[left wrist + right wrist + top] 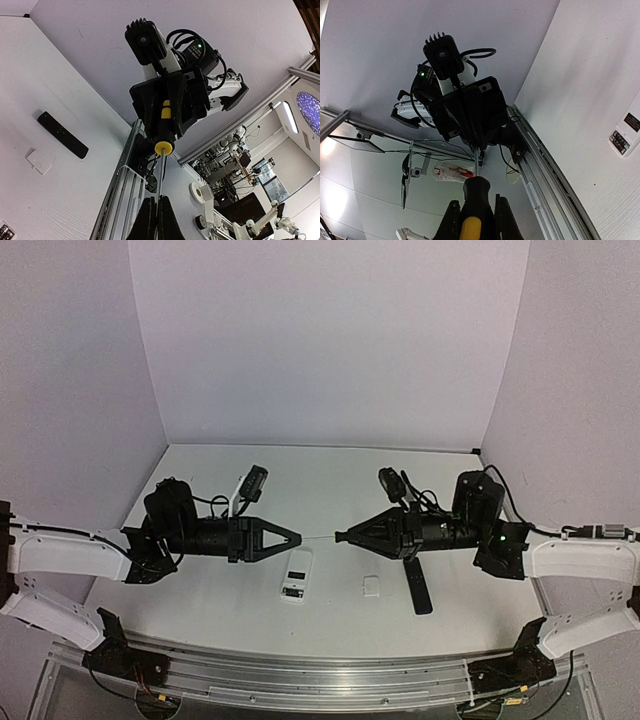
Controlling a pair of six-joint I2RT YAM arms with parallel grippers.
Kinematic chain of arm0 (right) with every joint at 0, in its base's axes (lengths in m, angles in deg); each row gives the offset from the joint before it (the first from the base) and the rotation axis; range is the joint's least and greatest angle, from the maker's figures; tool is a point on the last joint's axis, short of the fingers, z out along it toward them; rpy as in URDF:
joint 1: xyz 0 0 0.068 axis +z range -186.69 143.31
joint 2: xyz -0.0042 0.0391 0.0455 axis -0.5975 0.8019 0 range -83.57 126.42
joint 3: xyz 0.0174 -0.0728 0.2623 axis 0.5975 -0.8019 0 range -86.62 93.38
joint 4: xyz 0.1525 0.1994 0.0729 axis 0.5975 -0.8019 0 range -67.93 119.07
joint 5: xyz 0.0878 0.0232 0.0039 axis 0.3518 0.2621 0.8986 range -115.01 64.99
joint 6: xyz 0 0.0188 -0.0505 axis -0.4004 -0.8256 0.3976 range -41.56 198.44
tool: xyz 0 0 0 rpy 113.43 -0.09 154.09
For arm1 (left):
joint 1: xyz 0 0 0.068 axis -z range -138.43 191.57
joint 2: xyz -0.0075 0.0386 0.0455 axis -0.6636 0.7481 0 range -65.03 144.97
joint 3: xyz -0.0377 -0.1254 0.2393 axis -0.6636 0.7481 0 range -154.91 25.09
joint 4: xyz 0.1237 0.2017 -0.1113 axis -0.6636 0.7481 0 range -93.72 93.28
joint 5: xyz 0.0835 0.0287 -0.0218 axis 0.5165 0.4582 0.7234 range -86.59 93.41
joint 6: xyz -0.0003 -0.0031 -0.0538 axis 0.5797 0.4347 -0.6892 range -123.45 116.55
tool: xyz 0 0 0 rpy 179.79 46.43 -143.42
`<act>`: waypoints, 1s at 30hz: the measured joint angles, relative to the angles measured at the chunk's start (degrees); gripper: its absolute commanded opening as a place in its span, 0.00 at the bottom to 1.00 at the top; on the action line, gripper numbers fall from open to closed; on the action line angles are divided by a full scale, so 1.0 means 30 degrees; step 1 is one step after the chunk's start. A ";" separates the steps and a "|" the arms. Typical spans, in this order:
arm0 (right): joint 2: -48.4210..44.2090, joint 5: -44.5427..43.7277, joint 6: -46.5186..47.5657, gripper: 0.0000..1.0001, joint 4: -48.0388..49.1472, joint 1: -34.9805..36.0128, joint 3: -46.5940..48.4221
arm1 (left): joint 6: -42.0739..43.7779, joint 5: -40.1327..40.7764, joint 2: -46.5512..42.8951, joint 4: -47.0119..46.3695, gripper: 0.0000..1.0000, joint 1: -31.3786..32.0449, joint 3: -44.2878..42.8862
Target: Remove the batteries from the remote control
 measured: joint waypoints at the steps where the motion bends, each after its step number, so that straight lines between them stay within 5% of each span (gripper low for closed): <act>1: 0.0007 0.0083 -0.0006 0.00 0.0070 0.0005 0.0006 | 0.0052 -0.0008 -0.0087 0.0099 0.06 0.0019 0.0002; 2: 0.0012 0.0134 -0.0011 0.00 0.0114 0.0014 0.0006 | 0.0117 0.0001 -0.0170 0.0226 0.23 0.0033 0.0002; 4: 0.0016 0.0146 0.0001 0.00 0.0114 0.0036 0.0006 | 0.0360 0.0144 -0.0310 0.0734 0.81 0.0062 -0.0041; 5: 0.0025 0.0142 -0.0003 0.00 0.0098 0.0036 0.0006 | 0.0419 0.0357 -0.0389 0.1234 0.95 0.0070 -0.0104; 6: 0.0027 0.0091 0.0018 0.00 0.0088 0.0036 0.0006 | 0.0453 0.0646 -0.0452 0.1875 0.99 0.0073 -0.0176; 11: -0.0078 -0.0694 0.0923 0.00 -0.2062 0.0015 0.0008 | 0.0432 0.3408 -0.1391 0.6530 1.00 0.0064 -0.0406; 18: -0.1164 -0.4121 0.4423 0.00 -1.0292 0.0015 0.0652 | -0.0353 0.6865 -0.2054 1.0418 1.00 0.0027 -0.0423; 30: 0.1130 -0.5730 0.7169 0.00 -1.5498 0.0000 0.3065 | -0.1160 1.1050 0.3811 1.7277 0.99 -0.0204 -0.5059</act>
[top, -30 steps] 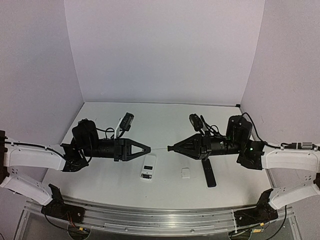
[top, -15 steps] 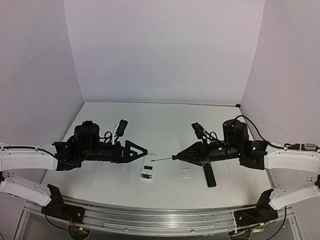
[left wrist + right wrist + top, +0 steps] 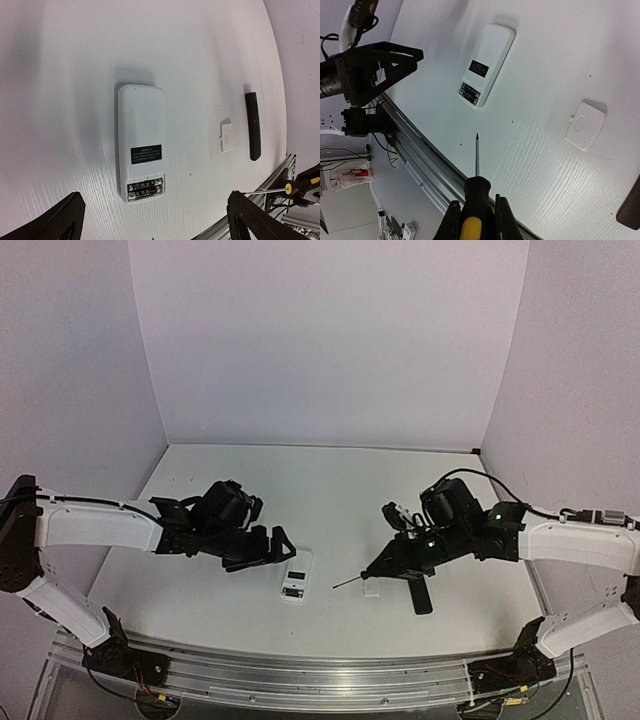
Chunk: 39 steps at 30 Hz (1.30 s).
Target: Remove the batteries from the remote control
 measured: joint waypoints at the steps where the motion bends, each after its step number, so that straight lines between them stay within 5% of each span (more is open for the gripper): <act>1: 0.0134 -0.0048 0.0050 0.00 -0.0125 0.0004 0.0039 | 0.0069 0.0097 0.0340 0.0302 0.99 -0.0012 -0.0377; 31: 0.3310 -0.1824 0.2247 0.00 0.0968 0.2339 0.1575 | -0.0863 -0.4031 0.4154 -0.2447 0.82 -0.0051 0.0134; 39: 0.3312 -0.2211 0.2829 0.00 0.1047 0.2410 0.1575 | -0.1110 -0.3850 0.4900 -0.2496 0.67 -0.0051 0.0151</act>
